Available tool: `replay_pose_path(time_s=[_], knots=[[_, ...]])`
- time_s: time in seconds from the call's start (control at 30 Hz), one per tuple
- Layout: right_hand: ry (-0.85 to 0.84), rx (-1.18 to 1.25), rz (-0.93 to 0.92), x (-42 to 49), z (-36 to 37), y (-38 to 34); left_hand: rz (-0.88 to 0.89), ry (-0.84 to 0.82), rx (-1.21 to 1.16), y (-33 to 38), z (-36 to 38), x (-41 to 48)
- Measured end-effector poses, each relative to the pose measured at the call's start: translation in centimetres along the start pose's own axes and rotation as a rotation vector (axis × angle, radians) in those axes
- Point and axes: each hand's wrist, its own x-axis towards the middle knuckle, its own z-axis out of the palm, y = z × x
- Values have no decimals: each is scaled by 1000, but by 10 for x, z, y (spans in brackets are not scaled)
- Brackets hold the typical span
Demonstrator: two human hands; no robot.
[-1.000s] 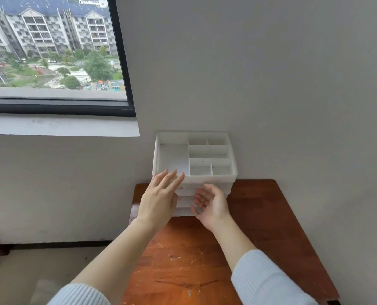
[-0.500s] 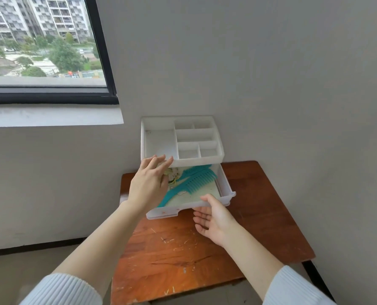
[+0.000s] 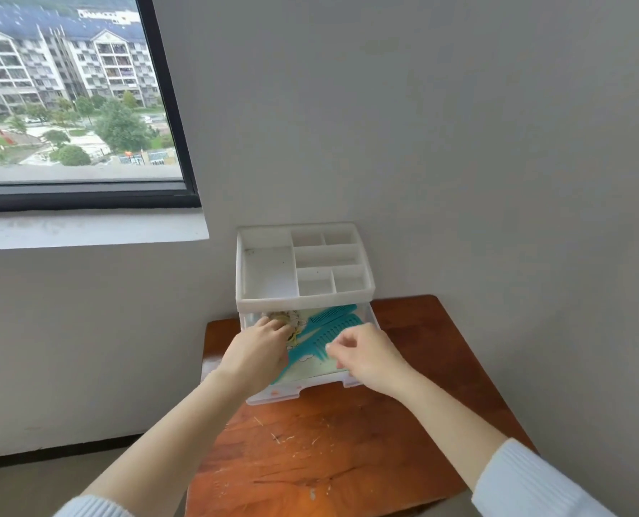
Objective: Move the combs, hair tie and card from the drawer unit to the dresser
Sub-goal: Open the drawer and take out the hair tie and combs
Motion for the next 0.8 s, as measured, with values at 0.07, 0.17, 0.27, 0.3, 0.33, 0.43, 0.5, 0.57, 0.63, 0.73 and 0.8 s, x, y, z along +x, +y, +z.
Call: replay_pose_path(time_s=[0.07,0.17,0.27,0.3,0.33,0.43,0.5,0.57,0.63,0.73,0.8], knots=[[-4,-253,-110,17,1,-11,-37,-115,107,4,-2,12],[-164,-519,-164,39,12,-17,2,-157,186,6,-1,23],[-192,-660,-207,50,23,-19,66,-112,198,1,1,24],[-189,-660,-215,52,26,-19,76,-98,166,-1,-1,23],[-190,-659,-221,53,27,-19,76,-83,112,-3,-2,21],[-211,-671,-258,57,29,-17,28,-26,-89,-8,-11,12],[-219,-660,-299,59,28,-19,-41,51,-275,-9,-17,7],[-231,-690,-361,62,28,-23,-138,181,-487,-9,-24,4],[-258,-792,-446,65,28,-28,-249,339,-679,-10,-33,7],[-313,-981,-534,69,33,-36,-394,488,-861,-16,-45,18],[-350,-1089,-544,72,38,-42,-448,480,-858,-22,-49,24]])
